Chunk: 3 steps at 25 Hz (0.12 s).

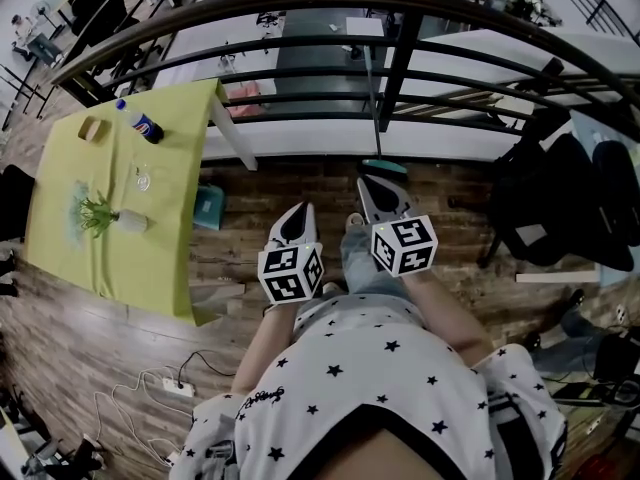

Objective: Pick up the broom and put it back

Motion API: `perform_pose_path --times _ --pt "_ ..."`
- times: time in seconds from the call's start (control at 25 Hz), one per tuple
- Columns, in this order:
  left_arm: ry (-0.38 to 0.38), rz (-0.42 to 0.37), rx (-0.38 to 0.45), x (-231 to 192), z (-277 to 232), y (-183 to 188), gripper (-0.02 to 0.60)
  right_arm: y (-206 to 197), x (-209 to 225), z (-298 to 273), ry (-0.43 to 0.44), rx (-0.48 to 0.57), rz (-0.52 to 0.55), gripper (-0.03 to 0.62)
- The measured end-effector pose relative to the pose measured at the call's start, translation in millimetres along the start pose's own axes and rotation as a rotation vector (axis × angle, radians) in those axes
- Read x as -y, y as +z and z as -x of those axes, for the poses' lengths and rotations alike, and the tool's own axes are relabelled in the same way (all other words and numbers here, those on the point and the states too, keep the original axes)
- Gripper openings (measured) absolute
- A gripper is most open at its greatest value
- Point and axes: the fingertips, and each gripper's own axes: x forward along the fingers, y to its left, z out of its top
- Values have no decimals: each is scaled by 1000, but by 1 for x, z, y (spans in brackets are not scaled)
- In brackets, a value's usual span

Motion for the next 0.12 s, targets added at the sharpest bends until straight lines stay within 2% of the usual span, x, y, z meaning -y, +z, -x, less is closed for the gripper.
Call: perform_pose_path --times 0.12 --pt "1 2 2 -2 -1 2 12 3 -2 -3 7 3 1 -8"
